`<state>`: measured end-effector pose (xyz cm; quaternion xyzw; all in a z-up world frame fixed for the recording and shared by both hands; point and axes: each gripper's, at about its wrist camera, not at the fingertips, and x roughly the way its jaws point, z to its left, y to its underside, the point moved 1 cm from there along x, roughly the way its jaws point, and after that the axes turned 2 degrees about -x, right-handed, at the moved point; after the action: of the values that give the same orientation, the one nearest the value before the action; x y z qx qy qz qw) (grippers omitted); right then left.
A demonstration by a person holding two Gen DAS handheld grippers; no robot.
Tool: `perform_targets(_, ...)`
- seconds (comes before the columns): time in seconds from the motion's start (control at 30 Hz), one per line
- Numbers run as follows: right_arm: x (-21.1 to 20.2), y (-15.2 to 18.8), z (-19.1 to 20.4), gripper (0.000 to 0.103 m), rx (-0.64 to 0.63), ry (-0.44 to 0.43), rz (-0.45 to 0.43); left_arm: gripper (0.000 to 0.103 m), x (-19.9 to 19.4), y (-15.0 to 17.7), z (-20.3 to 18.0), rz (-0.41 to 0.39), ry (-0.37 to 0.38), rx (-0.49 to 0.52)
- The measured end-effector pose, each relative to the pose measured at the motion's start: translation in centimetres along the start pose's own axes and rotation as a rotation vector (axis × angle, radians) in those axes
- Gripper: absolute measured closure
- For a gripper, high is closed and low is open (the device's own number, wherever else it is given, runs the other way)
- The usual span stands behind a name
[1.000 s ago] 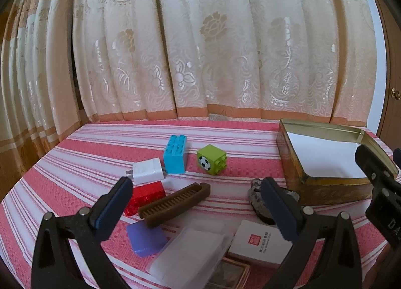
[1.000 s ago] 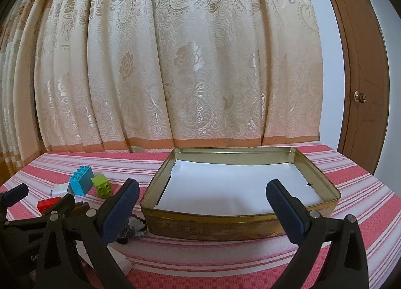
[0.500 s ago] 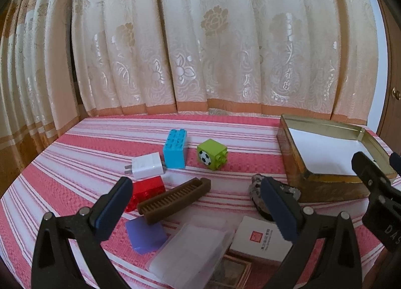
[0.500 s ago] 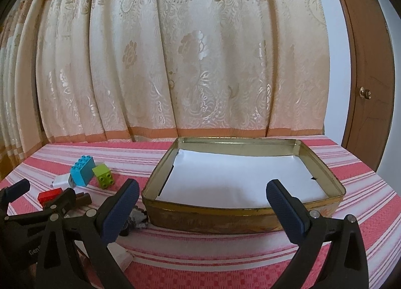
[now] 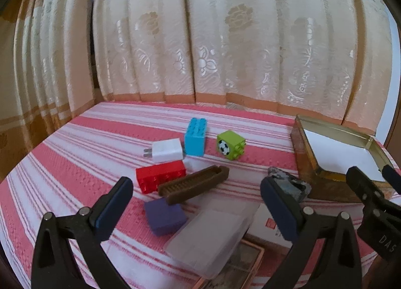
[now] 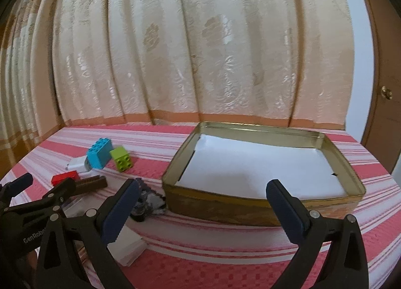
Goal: Organize rigid objects
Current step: 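Move both tools toward the objects beside the gold tin, then grasp the white Oriental Club box with the right tool while the left tool reaches the copper-framed card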
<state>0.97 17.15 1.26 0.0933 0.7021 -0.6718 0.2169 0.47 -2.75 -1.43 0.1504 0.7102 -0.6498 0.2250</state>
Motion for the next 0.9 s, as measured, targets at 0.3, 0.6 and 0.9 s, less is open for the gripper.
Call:
perform_targets(0.3,0.9,0.4,0.8,0.015,-0.031,-0.134,0.073,0.000,-0.8,1.1,2.2,0.068,-0.020,-0.018)
perform_targets(0.6,1.7,1.1,2.4,0.024,-0.077,-0.290,0.177,0.000,-1.4,2.4,5.8,0.135,-0.079,-0.009)
perform_targets(0.9,1.7,1.9,4.7,0.024,-0.180,-0.425,0.257,0.000,-3.2,3.9,4.3,0.168,-0.031,0.145)
